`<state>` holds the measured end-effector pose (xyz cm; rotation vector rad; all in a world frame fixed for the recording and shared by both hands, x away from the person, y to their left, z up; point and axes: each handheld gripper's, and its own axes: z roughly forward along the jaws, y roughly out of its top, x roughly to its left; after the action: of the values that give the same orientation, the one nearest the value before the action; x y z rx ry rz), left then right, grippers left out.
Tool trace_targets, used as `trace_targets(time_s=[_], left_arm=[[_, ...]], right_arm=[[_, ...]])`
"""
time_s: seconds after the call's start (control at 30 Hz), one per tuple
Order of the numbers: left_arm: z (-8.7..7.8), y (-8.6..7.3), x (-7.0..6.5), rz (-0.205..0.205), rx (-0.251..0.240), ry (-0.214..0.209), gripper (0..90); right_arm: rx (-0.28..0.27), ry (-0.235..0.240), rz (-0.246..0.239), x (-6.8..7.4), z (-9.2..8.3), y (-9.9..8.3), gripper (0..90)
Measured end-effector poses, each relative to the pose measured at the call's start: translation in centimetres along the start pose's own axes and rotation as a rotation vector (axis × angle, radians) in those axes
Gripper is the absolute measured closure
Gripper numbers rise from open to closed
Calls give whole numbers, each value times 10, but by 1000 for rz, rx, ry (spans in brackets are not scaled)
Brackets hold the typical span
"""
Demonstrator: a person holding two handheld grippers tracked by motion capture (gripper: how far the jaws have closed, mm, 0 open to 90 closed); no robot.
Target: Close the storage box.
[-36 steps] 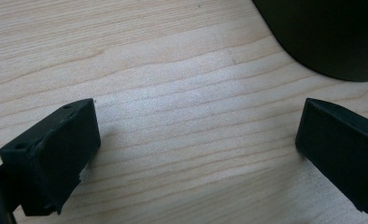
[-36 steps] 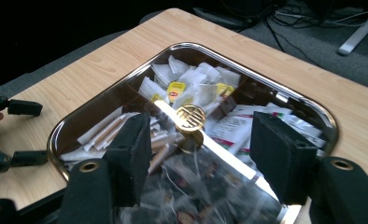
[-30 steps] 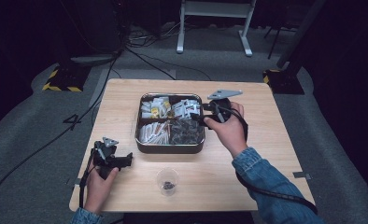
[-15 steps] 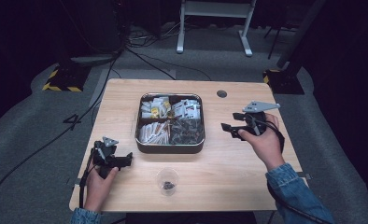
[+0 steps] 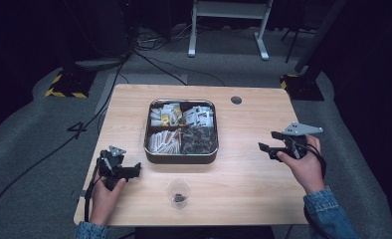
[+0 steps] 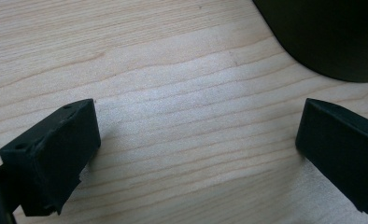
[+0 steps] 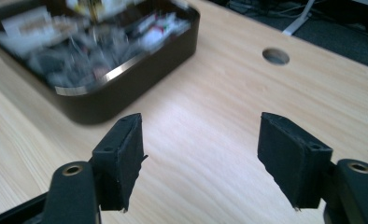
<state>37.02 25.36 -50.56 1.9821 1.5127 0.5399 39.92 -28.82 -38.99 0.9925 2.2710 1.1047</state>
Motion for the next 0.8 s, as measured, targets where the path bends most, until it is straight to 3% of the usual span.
trace_targets(time_s=[0.23, 0.43, 0.63, 0.8], left_arm=[[0, 0, 0, 0, 0, 0, 2], [0, 0, 0, 0, 0, 0, 2], [0, 0, 0, -1, 0, 0, 2], [0, 0, 0, -2, 0, 1, 2]], right_arm=[[-3, -12, 76, -17, 3, -42, 312], [36, -9, 93, -27, 16, -78, 277], [66, -39, 159, -33, 24, -106, 237], [103, -66, 156, -35, 24, -122, 196]])
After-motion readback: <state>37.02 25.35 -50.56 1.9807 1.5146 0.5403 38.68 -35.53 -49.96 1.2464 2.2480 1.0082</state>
